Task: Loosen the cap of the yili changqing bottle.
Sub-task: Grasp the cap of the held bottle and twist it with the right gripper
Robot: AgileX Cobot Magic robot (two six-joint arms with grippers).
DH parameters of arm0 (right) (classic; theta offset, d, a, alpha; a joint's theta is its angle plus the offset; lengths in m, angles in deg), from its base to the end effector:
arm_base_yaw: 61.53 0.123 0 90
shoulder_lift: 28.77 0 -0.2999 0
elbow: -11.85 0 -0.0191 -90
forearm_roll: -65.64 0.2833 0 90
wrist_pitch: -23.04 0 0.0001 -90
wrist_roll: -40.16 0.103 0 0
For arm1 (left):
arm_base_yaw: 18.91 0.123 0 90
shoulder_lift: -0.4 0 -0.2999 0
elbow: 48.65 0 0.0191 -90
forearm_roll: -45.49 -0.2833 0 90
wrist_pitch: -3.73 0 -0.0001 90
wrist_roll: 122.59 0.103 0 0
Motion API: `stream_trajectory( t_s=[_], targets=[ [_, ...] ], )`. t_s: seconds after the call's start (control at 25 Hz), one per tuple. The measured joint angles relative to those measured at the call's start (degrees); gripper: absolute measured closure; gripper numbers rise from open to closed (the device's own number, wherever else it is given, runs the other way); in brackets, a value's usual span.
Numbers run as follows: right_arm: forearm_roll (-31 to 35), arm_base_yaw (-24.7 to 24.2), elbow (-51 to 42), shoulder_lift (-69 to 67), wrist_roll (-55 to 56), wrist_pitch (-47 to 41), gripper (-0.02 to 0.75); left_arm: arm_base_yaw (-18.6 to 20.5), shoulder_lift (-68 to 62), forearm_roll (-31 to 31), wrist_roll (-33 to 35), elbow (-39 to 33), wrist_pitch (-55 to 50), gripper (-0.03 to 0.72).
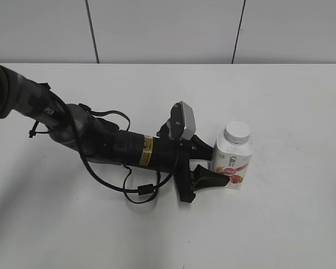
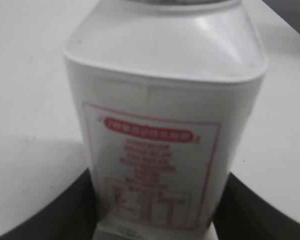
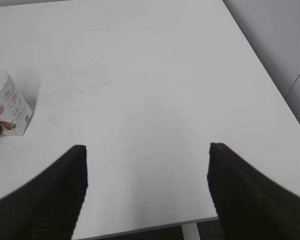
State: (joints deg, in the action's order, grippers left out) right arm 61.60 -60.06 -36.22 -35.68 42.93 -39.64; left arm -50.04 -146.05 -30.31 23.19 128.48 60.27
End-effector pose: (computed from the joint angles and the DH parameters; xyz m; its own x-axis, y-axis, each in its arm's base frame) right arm 0.0145 -0.0061 0.2896 -0.4626 0.0040 -0.8865 0.0372 0.9992 -0.0149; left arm 0.3491 -0.3081 0.0167 -0.0252 0.3704 -0.9285 0.9993 -0.0154 -0.0333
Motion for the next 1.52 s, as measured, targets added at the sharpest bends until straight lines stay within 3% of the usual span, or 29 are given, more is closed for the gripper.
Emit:
stream_trajectory(
  t_s=[0.84,1.52],
  targets=[
    [0.0,0.0,0.63,-1.68,0.0,-0.8,0.151,0.0,0.0,-0.02,-0.04,0.0,0.06,0.276],
    [1.95,0.0,19.92,-42.24,5.68,-6.6,0.173,0.0,0.0,-0.64,-0.04,0.0,0.29,0.276]
  ],
)
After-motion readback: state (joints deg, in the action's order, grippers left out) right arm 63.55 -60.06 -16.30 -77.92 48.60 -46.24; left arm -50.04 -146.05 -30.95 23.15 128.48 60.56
